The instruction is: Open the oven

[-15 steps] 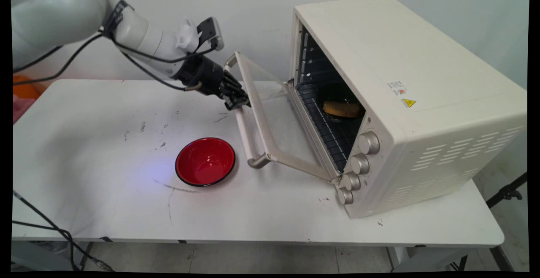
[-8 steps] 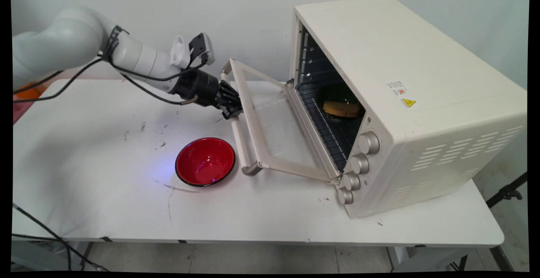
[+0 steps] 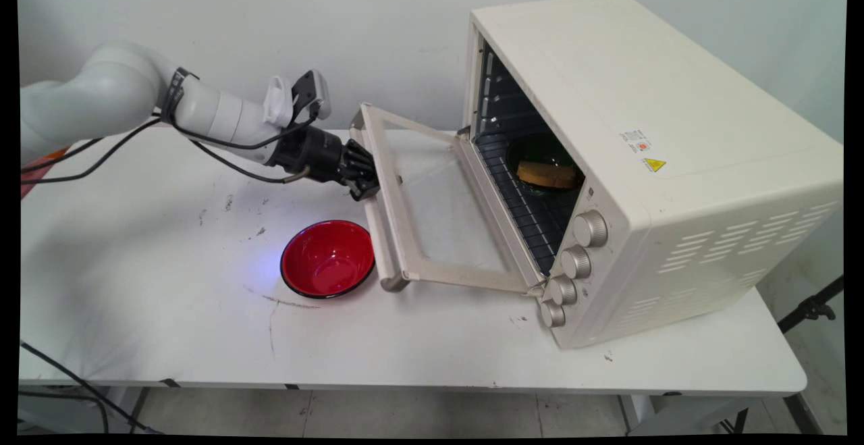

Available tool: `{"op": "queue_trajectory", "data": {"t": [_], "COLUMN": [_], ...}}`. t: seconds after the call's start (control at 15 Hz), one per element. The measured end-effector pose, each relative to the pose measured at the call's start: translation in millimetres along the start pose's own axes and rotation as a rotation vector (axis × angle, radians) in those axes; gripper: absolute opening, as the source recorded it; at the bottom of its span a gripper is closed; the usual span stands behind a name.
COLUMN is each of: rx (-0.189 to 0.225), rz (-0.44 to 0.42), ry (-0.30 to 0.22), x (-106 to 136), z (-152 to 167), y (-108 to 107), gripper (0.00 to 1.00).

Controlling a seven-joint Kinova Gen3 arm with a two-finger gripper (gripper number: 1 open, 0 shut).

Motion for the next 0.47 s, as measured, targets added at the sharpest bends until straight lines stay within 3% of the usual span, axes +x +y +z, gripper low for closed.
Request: {"op": "queue_trajectory", "data": {"t": [0.47], "rx": [-0.014], "rz": [0.007], "ry": [0.009], "x": [-21.5], "z": [-2.7], "y": [0.5], "gripper": [0.0]}}
